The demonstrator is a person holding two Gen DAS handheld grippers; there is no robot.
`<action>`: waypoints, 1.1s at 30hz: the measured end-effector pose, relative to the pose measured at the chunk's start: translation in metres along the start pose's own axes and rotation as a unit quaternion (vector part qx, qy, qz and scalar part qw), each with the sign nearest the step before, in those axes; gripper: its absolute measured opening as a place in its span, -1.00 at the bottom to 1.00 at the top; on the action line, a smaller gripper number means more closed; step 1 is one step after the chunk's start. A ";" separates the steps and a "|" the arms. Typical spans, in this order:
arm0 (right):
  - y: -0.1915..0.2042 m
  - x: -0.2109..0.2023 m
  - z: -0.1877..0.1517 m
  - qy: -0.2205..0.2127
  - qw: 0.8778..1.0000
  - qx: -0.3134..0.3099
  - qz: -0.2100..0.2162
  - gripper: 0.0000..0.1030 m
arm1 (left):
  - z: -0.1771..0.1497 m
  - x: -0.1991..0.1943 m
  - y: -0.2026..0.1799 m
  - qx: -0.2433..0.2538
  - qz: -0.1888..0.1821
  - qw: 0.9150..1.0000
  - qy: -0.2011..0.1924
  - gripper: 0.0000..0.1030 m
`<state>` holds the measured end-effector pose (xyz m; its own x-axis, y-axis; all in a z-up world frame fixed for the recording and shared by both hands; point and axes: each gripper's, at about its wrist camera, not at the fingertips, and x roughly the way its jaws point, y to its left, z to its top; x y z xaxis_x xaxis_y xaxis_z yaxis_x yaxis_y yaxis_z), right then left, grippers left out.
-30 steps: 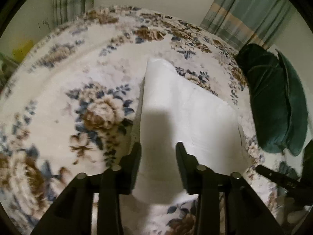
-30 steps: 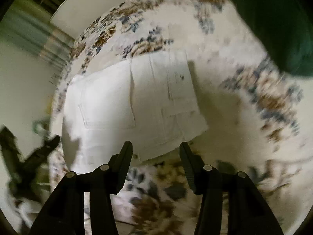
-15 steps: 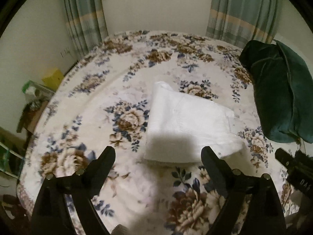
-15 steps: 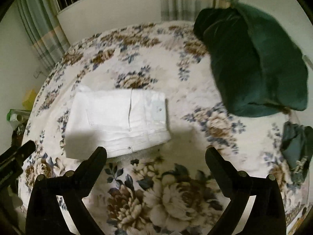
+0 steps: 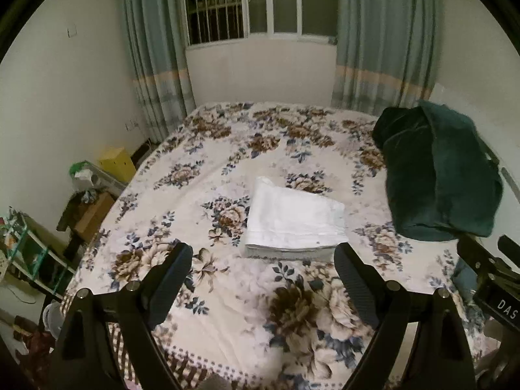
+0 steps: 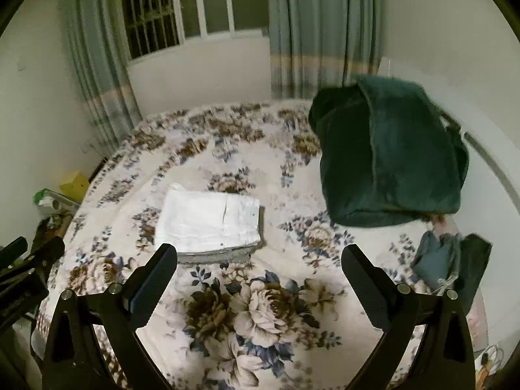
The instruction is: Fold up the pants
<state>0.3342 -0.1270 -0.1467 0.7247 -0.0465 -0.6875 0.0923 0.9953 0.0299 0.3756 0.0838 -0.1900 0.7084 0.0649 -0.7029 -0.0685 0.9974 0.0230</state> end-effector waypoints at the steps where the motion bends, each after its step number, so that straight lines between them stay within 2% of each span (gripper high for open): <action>1: 0.000 -0.015 -0.002 -0.006 1.000 -0.002 0.003 0.99 | -0.002 -0.014 -0.002 0.000 0.001 1.000 -0.005 0.74; 7: -0.009 -0.120 -0.013 -0.048 0.998 -0.017 0.024 0.99 | -0.016 -0.096 -0.009 -0.005 0.003 0.999 -0.034 0.74; 16: -0.012 -0.214 -0.024 -0.073 0.996 -0.022 0.035 1.00 | -0.027 -0.154 -0.004 -0.008 0.004 0.999 -0.052 0.74; 19: -0.008 -0.228 -0.026 -0.075 0.996 -0.021 0.035 1.00 | -0.029 -0.162 -0.001 -0.008 0.004 0.999 -0.051 0.74; 20: -0.007 -0.232 -0.027 -0.075 0.996 -0.021 0.034 1.00 | -0.029 -0.162 0.000 -0.006 0.001 0.999 -0.050 0.82; 21: -0.007 -0.231 -0.026 -0.076 0.996 -0.022 0.032 1.00 | -0.031 -0.164 0.000 -0.002 0.001 0.999 -0.049 0.98; 33: 0.002 -0.240 -0.027 -0.074 0.997 -0.024 0.027 1.00 | -0.041 -0.166 0.009 -0.003 0.003 0.999 -0.047 0.99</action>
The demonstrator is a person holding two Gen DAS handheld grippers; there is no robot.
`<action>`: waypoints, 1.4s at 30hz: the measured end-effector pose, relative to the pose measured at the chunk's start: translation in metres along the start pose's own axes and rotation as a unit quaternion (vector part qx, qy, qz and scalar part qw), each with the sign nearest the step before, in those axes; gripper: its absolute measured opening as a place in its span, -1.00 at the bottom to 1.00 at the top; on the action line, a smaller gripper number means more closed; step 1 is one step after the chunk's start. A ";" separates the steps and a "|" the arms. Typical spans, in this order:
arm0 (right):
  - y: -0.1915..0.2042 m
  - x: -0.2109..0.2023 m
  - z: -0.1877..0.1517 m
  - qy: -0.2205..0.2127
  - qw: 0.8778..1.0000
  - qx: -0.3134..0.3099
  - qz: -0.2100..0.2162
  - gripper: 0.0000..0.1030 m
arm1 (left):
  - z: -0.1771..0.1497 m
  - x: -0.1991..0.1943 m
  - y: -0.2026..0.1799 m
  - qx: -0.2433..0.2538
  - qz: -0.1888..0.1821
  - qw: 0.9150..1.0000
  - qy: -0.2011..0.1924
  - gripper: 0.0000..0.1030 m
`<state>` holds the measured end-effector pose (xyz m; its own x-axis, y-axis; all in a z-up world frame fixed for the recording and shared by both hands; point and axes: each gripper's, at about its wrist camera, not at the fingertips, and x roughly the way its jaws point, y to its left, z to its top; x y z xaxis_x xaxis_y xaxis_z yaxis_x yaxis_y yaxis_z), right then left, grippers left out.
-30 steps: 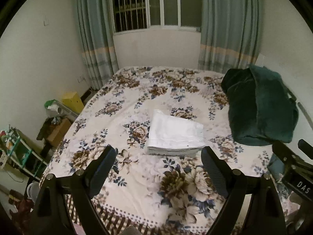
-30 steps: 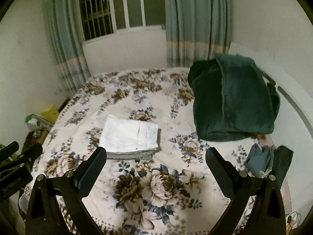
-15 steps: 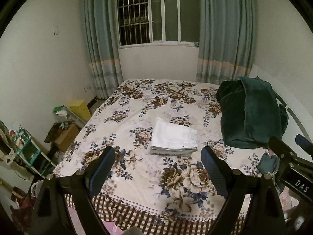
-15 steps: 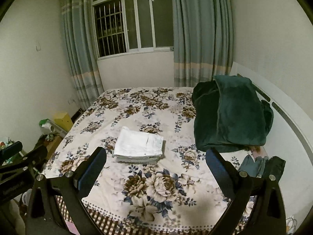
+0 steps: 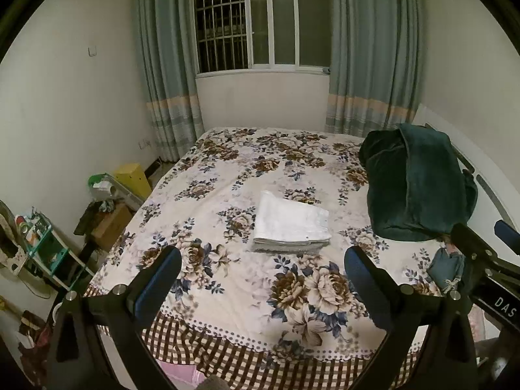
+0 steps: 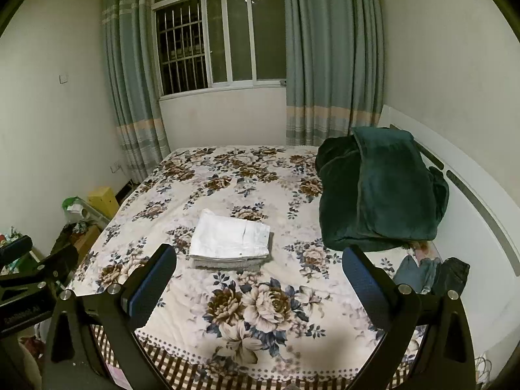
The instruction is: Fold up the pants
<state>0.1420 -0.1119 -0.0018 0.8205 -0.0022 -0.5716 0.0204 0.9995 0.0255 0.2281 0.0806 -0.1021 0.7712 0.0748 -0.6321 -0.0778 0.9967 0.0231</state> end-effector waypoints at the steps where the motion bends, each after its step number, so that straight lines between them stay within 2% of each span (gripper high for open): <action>1: 0.000 -0.001 0.000 0.000 1.000 0.000 -0.001 1.00 | 0.000 -0.002 0.000 -0.001 -0.001 1.000 0.000 0.99; 42: -0.007 -0.003 -0.014 0.009 1.000 0.006 0.010 1.00 | 0.000 -0.015 -0.012 -0.002 0.004 1.000 -0.014 0.99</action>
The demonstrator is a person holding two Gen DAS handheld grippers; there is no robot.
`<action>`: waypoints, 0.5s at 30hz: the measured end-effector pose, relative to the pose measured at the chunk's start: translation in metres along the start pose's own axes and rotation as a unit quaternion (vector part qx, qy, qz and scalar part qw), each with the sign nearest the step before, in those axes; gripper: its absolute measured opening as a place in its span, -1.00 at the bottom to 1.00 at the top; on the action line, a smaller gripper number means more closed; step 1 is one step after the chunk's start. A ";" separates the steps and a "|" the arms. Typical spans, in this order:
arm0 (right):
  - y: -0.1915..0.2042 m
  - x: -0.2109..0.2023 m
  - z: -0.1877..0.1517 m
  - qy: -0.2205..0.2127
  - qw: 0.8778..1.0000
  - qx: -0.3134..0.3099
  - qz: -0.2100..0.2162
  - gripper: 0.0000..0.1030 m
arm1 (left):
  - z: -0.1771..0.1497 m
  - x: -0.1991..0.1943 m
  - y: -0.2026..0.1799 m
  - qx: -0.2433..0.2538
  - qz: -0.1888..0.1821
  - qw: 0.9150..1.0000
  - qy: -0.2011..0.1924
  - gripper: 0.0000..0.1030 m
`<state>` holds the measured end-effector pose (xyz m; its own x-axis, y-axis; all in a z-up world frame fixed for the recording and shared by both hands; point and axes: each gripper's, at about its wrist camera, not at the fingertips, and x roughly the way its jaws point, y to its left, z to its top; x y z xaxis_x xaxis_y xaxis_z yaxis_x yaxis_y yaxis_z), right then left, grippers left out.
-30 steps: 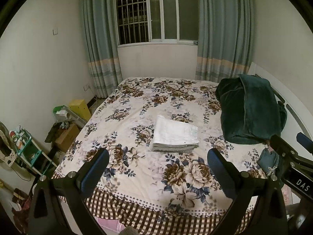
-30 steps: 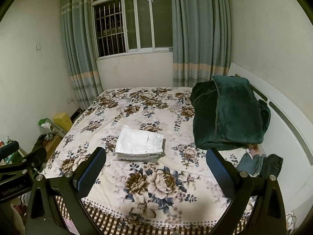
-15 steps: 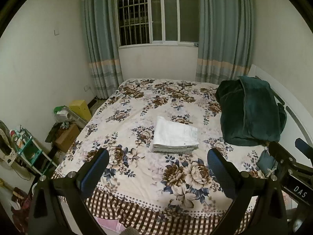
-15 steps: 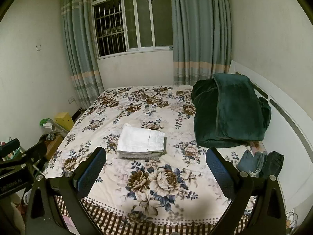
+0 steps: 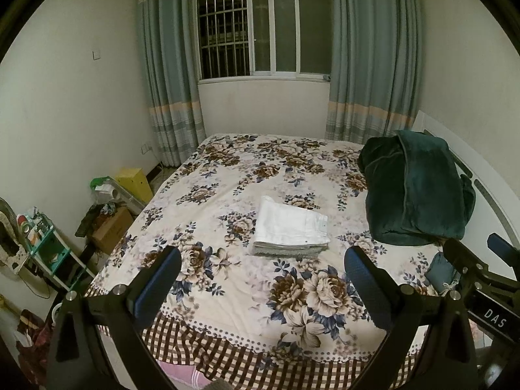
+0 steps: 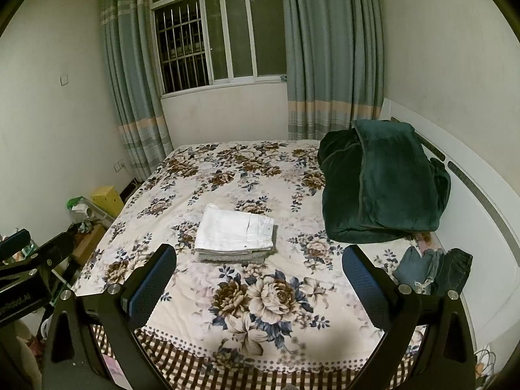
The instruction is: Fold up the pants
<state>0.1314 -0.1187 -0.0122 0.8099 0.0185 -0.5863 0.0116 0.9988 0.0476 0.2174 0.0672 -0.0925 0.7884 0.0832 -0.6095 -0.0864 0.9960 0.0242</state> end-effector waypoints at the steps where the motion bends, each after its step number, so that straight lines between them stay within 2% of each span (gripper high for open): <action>1: -0.001 0.001 -0.002 0.000 1.000 0.000 0.000 1.00 | 0.000 0.000 0.000 0.000 0.001 1.000 0.000 0.99; 15: 0.003 -0.003 -0.009 0.001 1.000 -0.002 0.003 1.00 | -0.003 -0.002 -0.002 -0.003 0.005 1.000 -0.002 0.99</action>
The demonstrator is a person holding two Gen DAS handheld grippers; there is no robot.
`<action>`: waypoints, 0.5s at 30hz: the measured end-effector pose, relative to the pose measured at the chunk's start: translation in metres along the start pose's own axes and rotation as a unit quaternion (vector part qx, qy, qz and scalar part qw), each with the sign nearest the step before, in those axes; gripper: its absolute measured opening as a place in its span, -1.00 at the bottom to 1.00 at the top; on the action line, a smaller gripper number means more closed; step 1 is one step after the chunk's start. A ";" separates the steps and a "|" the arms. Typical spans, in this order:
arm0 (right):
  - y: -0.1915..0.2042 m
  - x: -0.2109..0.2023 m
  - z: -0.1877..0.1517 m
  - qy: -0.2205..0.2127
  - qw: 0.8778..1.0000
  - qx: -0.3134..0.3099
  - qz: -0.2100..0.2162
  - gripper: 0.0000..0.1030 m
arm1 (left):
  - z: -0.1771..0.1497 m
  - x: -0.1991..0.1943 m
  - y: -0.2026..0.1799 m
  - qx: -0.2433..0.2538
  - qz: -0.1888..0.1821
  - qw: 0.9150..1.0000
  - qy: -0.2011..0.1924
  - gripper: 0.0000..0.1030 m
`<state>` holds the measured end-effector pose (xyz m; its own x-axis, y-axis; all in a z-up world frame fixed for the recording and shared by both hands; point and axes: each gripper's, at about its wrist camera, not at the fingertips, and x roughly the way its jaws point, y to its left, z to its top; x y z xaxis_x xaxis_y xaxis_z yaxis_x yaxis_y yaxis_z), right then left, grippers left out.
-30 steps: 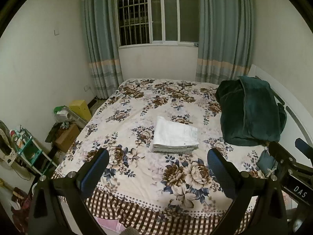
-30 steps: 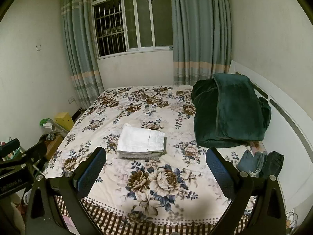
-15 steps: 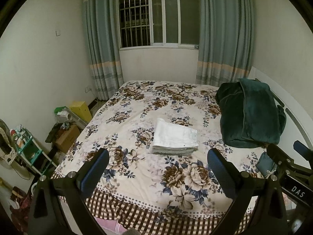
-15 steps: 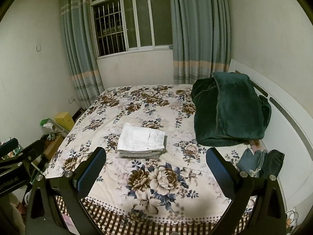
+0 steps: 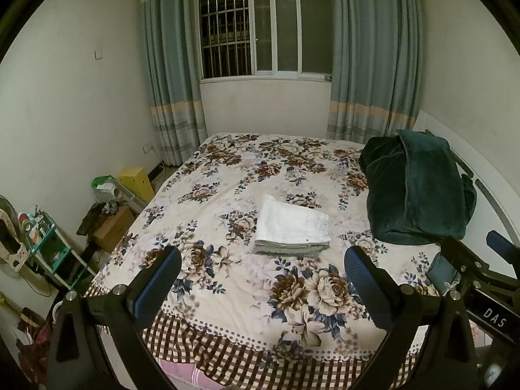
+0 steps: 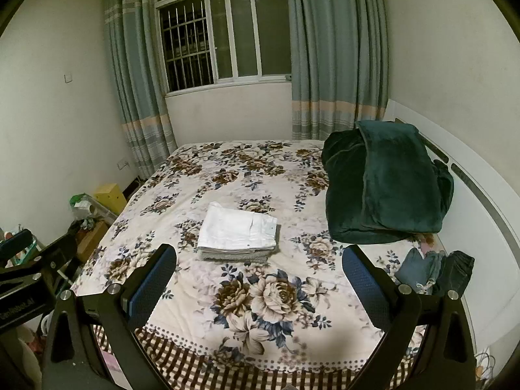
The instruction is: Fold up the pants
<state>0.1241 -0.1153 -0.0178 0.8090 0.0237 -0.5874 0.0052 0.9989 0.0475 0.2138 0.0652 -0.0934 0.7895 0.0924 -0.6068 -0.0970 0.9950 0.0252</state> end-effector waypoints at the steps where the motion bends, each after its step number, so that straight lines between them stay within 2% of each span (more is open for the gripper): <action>1: 0.000 0.001 0.001 0.000 1.000 0.001 0.000 1.00 | -0.001 -0.001 -0.001 0.000 0.001 1.000 0.000 0.99; 15: 0.000 0.003 0.003 -0.001 1.000 0.000 0.002 1.00 | -0.001 -0.001 0.001 -0.003 0.000 1.000 0.000 0.99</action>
<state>0.1281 -0.1154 -0.0170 0.8096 0.0285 -0.5863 0.0007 0.9988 0.0496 0.2122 0.0664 -0.0939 0.7900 0.0925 -0.6061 -0.1005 0.9947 0.0208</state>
